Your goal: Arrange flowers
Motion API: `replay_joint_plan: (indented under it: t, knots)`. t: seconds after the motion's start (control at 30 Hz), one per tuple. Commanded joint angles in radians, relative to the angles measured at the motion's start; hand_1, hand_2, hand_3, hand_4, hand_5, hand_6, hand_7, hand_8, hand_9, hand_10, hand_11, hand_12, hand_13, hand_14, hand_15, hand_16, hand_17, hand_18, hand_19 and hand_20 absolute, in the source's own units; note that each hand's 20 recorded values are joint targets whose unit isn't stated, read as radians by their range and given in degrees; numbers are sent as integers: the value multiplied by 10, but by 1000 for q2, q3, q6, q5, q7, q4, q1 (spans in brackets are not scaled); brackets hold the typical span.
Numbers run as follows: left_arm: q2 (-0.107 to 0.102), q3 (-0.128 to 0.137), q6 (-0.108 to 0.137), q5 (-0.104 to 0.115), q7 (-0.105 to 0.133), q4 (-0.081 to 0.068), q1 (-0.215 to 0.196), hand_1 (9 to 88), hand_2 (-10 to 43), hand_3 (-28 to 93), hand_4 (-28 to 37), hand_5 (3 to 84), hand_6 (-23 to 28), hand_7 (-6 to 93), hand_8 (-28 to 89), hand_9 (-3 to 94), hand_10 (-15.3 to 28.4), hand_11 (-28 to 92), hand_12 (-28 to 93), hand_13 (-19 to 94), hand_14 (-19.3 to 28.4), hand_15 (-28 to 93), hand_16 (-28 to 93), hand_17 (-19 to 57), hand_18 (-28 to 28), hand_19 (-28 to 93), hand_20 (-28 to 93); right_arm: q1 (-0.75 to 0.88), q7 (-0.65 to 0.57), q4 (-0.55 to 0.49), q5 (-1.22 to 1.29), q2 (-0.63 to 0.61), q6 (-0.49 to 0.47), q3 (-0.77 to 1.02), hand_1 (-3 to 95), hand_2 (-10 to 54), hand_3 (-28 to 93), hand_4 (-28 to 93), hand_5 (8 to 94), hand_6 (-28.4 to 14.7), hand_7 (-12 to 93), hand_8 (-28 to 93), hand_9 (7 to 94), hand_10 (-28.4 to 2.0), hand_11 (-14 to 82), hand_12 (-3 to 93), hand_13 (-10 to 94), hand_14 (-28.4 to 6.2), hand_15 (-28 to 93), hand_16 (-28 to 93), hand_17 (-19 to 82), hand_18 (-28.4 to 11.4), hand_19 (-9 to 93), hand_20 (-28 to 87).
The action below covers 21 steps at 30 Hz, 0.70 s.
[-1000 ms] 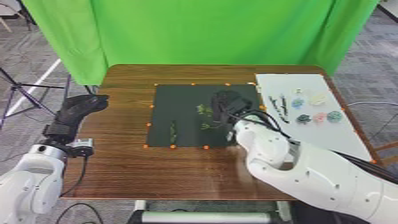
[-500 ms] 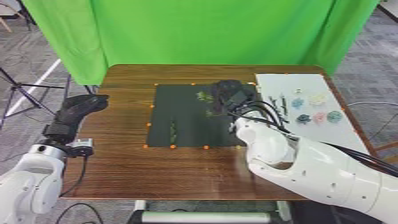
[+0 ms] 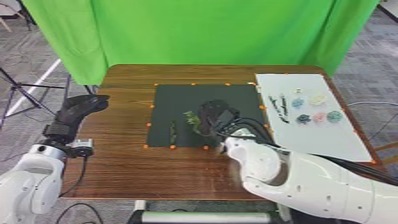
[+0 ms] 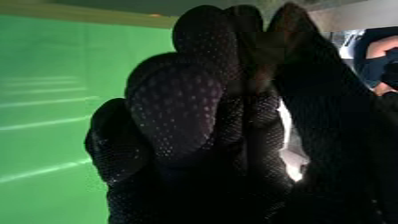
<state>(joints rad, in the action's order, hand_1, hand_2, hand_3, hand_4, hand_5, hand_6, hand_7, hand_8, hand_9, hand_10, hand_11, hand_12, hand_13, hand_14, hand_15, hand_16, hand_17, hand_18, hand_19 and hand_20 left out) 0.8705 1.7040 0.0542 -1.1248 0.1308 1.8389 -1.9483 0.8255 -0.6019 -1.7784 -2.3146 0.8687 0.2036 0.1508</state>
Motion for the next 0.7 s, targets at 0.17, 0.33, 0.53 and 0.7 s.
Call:
replay_joint_plan:
  t: [0.17,0.33,0.53,0.7]
  knots:
    - [3,10,-20,-5,-4,4,-7,306,-46,617,-165,491,60,175,-75,470,147,243,122,370,180,214,-24,59,123,141,144,-5,5,-13,47,5,-31,17,426,-95,567,-64,759,-22,275,172,896,-106,290,251,937,-23,466,300,623,-125,930,384]
    - [2,12,-22,-4,-6,5,-9,307,-47,617,-165,491,60,175,-75,468,147,240,123,370,180,214,-24,59,123,139,143,2,10,-15,70,8,-45,31,418,-95,576,-71,762,-22,275,161,900,-107,290,248,937,-25,465,301,623,-126,930,384]
    - [2,15,-24,-3,-9,7,-14,306,-49,617,-165,491,60,175,-75,468,146,240,123,370,180,214,-24,58,123,138,144,12,13,-25,96,-11,-61,58,384,-95,608,-75,762,-22,282,102,900,-108,288,250,937,-26,463,304,619,-130,930,389]
    - [0,24,-28,-4,-14,8,-20,305,-49,617,-165,491,60,174,-75,469,146,240,123,370,179,214,-23,58,123,138,144,34,-8,-71,130,-40,-146,107,287,-20,635,-67,775,-25,291,-73,909,-122,270,246,937,-34,457,305,616,-139,931,388]
